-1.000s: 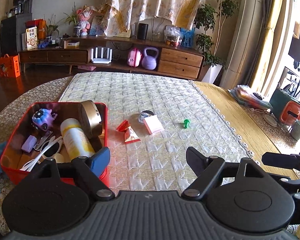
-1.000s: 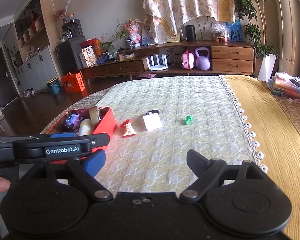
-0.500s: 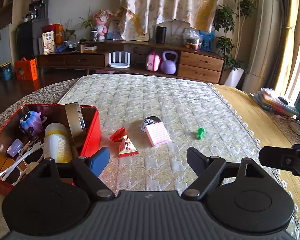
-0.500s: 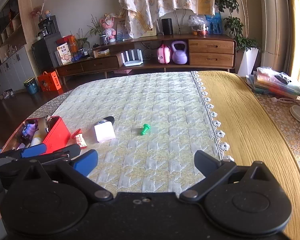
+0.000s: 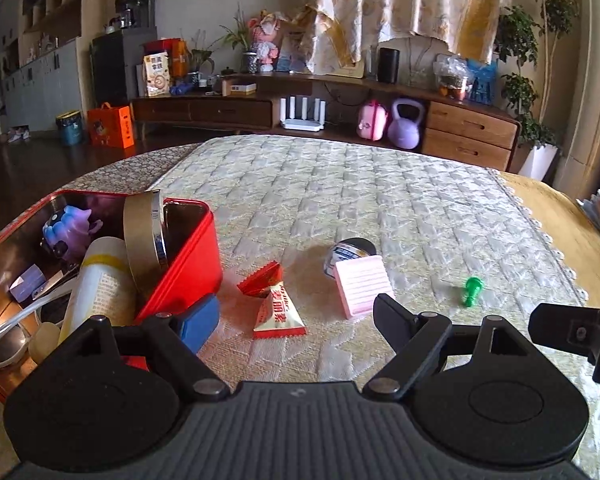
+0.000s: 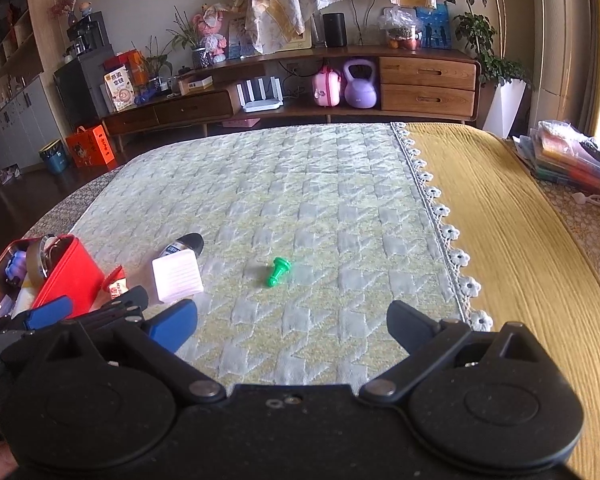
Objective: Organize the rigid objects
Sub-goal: 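Withdraw both open tools from the red tin toward the remaining items, then grasp the green pushpin with the right tool while the left tool grasps the red snack packet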
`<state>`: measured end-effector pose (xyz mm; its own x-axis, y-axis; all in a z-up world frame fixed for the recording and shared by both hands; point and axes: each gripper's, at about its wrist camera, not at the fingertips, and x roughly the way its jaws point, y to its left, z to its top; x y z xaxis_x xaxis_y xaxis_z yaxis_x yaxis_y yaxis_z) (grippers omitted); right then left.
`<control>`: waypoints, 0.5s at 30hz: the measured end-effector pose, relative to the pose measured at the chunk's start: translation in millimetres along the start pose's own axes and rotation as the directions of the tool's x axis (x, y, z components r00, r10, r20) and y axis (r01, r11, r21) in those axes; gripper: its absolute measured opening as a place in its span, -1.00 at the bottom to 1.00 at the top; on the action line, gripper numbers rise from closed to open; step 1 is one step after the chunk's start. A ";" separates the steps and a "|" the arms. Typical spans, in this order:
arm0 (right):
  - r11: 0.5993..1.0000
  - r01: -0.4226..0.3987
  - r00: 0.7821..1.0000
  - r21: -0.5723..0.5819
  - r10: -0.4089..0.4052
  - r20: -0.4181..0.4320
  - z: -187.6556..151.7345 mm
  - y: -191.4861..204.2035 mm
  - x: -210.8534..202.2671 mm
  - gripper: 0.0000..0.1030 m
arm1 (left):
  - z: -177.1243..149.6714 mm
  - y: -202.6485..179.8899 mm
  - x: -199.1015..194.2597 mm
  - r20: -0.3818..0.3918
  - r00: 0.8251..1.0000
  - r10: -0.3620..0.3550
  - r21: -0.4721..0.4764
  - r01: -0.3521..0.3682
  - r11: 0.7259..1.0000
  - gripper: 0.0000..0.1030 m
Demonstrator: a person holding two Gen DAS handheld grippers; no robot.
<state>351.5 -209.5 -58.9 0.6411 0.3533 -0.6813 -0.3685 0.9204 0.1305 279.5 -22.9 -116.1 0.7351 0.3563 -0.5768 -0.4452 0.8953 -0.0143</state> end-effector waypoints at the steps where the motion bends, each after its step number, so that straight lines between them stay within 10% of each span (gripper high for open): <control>1: 1.000 0.002 1.000 -0.002 -0.002 -0.004 1.2 -0.3 3.8 0.92 | 0.2 -1.0 2.1 0.007 1.000 0.011 0.001 -0.011 1.000 0.64; 15: 1.000 0.015 0.998 0.005 -0.014 -0.065 0.4 -3.0 43.5 0.56 | -9.7 -14.3 11.1 -0.037 0.996 0.075 -0.050 -0.077 0.996 0.62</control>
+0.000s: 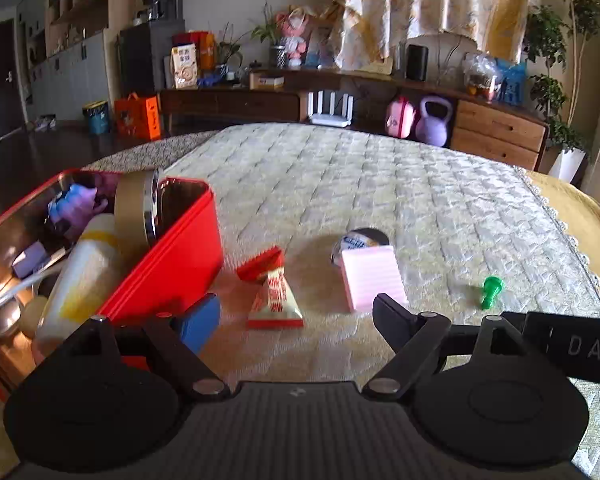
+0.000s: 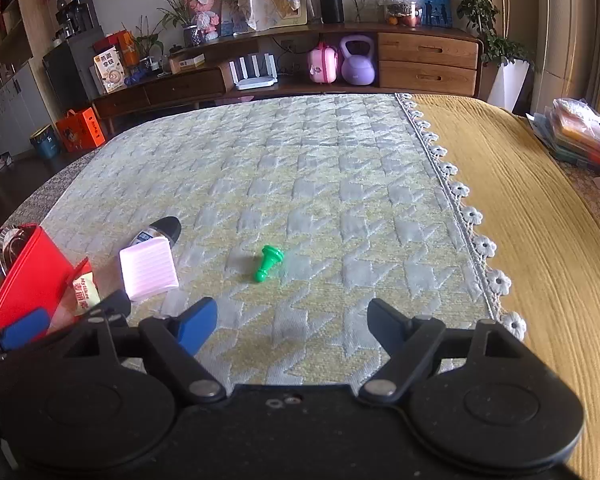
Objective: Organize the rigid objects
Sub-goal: 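Grasp the green pushpin with the right tool while the left tool grasps the red snack packet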
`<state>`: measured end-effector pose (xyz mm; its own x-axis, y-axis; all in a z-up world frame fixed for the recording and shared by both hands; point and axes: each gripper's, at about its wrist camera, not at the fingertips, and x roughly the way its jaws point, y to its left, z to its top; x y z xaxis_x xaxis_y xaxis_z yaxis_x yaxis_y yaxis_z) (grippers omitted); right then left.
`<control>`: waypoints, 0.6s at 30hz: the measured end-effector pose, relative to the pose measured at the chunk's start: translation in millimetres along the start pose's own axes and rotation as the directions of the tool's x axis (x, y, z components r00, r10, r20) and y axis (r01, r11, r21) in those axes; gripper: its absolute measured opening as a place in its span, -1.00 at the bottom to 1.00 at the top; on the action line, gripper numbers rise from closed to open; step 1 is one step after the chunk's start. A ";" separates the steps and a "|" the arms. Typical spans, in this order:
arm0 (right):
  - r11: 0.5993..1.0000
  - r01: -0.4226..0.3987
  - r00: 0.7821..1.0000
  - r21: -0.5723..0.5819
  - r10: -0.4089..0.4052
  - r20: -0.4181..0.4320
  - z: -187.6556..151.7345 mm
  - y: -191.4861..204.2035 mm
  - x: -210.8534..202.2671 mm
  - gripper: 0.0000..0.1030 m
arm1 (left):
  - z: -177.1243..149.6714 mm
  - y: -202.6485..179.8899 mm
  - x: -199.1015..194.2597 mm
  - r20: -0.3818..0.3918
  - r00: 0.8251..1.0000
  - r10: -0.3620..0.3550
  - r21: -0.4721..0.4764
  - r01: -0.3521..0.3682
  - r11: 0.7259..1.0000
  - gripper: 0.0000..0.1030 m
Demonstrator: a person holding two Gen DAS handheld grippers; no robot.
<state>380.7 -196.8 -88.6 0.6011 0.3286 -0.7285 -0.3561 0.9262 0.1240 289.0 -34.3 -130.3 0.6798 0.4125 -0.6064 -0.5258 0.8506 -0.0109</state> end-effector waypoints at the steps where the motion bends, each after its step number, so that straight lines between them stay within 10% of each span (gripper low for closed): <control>1: 1.000 -0.002 1.000 -0.001 0.002 -0.004 0.8 -0.7 1.4 0.55 | -1.5 0.1 1.6 -0.013 1.000 0.002 -0.004 -0.002 1.000 0.62; 18: 1.000 0.000 1.000 0.013 0.000 -0.017 21.4 5.4 34.4 0.18 | 9.5 13.7 30.5 -0.023 0.999 -0.042 -0.080 0.040 0.996 0.09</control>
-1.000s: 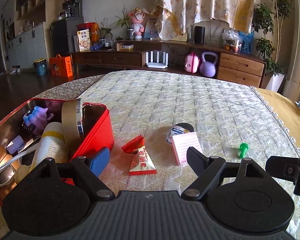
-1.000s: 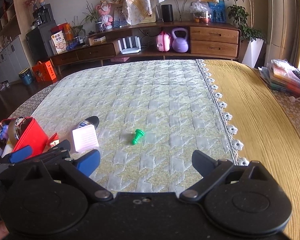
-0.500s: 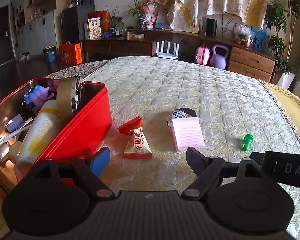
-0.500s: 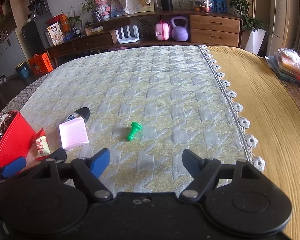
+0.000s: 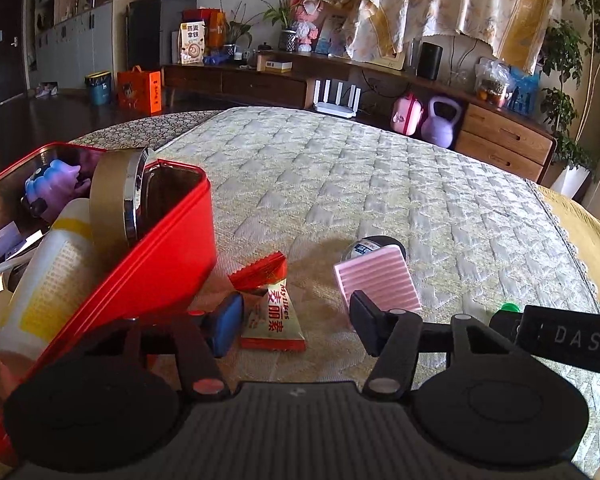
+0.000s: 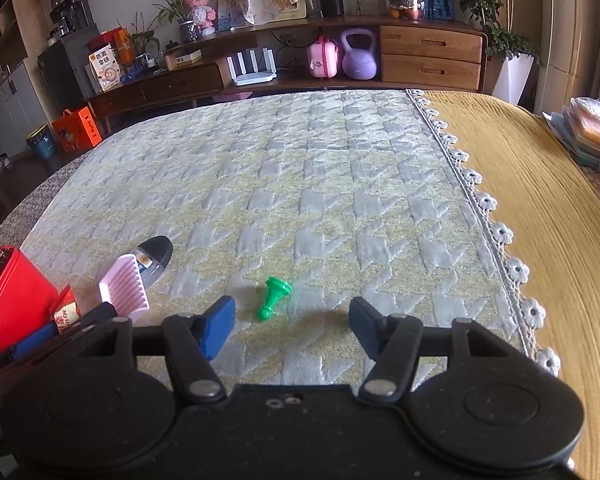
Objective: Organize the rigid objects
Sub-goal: 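Grasp the green pushpin with the right tool while the left tool grasps the red snack packet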
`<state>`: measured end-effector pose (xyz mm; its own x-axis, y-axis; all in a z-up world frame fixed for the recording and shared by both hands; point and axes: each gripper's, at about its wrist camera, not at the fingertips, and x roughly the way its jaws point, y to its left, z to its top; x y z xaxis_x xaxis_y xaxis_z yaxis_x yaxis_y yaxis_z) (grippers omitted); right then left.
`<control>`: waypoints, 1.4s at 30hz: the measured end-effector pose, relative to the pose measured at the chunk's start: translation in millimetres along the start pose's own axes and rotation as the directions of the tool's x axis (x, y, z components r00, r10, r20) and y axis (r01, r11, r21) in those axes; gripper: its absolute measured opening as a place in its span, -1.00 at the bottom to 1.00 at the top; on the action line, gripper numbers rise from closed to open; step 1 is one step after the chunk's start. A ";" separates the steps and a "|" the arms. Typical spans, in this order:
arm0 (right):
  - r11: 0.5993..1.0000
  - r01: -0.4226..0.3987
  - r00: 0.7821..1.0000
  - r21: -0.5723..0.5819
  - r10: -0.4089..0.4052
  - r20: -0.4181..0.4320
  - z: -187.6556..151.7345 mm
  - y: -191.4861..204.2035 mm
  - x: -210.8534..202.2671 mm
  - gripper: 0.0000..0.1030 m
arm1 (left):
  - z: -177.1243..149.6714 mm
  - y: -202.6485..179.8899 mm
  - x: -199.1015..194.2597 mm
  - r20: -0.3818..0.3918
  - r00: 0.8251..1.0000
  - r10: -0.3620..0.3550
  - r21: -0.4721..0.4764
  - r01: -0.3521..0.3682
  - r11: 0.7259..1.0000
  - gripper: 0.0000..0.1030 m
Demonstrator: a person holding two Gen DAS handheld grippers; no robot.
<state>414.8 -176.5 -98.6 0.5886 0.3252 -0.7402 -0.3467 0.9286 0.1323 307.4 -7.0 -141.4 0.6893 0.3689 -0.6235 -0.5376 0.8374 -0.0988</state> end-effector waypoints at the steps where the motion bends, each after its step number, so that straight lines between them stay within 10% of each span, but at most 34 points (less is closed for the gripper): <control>1: 1.000 0.004 1.000 -0.003 -0.004 0.005 0.0 0.5 1.0 0.18 | 0.5 1.4 0.8 0.001 1.000 -0.003 -0.004 0.003 1.000 0.02; 7: 0.998 0.040 0.999 -0.042 -0.039 0.035 -0.5 10.8 7.3 -0.14 | 0.8 6.1 4.2 0.015 1.000 -0.009 0.024 0.009 1.000 -0.54; 12: 0.992 0.064 0.997 -0.108 -0.058 0.052 -5.2 22.8 7.0 -0.86 | -0.7 3.8 2.6 0.019 0.998 -0.056 0.065 0.055 0.996 -0.59; 42: 0.997 -0.026 0.990 -0.074 0.036 0.138 -44.1 40.7 -121.7 -0.87 | 11.1 25.2 -93.2 -0.047 0.958 -0.283 0.174 0.287 0.942 -0.64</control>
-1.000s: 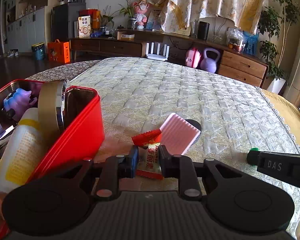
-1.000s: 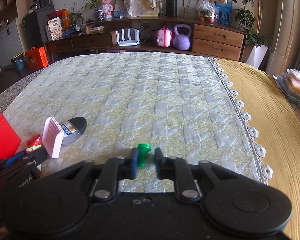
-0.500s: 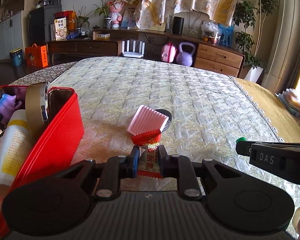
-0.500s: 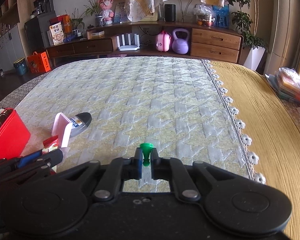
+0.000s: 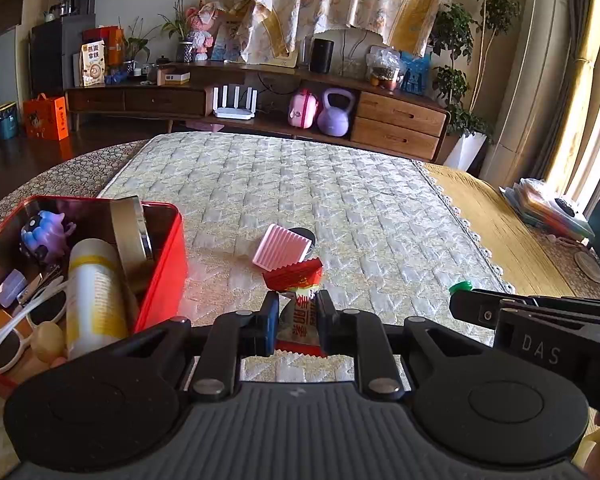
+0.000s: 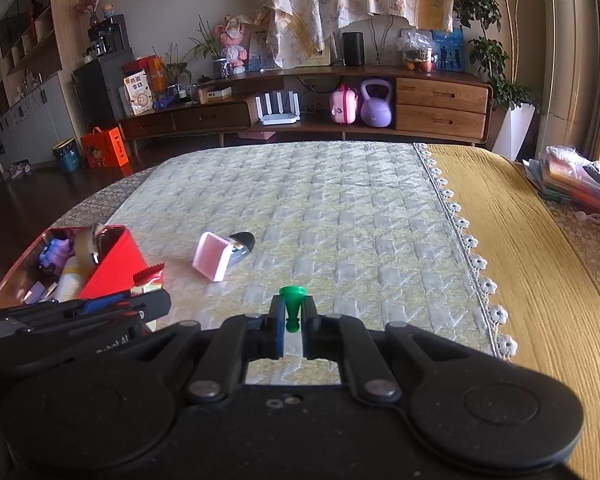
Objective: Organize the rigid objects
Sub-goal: 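Grasp the green pushpin with the right tool while the left tool grasps the red snack packet, then carry the pushpin and snack packet in both tools over the red tin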
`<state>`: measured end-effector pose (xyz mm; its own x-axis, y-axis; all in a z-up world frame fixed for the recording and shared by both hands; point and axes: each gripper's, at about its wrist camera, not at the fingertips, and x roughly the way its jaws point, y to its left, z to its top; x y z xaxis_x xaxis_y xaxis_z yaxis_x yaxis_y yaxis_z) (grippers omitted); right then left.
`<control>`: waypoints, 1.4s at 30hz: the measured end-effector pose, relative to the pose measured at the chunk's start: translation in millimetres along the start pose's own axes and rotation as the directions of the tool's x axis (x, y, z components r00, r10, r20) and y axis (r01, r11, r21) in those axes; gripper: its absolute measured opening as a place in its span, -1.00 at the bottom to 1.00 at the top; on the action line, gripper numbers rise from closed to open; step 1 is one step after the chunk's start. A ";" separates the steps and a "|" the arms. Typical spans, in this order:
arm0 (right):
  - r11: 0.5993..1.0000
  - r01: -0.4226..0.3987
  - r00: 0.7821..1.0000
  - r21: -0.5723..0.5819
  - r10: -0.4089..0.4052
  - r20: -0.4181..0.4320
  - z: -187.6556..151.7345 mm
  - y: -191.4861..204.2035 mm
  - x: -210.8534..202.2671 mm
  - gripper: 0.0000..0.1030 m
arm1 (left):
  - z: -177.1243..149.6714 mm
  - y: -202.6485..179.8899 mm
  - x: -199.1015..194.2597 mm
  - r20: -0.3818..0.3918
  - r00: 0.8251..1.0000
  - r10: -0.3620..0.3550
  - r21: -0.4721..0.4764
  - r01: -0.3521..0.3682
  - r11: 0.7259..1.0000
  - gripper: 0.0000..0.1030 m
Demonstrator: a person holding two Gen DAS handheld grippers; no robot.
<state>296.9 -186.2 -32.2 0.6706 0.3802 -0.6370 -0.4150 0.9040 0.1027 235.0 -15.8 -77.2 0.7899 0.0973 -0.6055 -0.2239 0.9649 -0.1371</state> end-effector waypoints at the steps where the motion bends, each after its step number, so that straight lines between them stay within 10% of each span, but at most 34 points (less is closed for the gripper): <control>1: 1.000 -0.006 1.000 -0.003 0.006 0.005 0.2 3.6 -5.8 -0.87 | 0.0 3.3 -6.4 -0.003 1.000 -0.006 0.000 0.006 1.000 -0.64; 23: 0.985 -0.125 0.990 -0.119 0.132 0.050 -0.2 109.6 -63.8 -0.86 | 25.3 103.7 -96.8 0.017 1.000 -0.005 0.031 0.004 1.000 -0.64; 42: 0.962 -0.182 0.983 -0.206 0.178 -0.039 -12.1 182.3 -25.4 -0.86 | 39.1 205.1 -73.3 -0.056 0.997 0.058 -0.037 -0.060 0.998 -0.64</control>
<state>196.8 -33.4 -6.5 0.5619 0.5268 -0.6378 -0.6475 0.7599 0.0573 153.4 184.5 -30.3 0.7422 0.1392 -0.6556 -0.2919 0.9477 -0.1293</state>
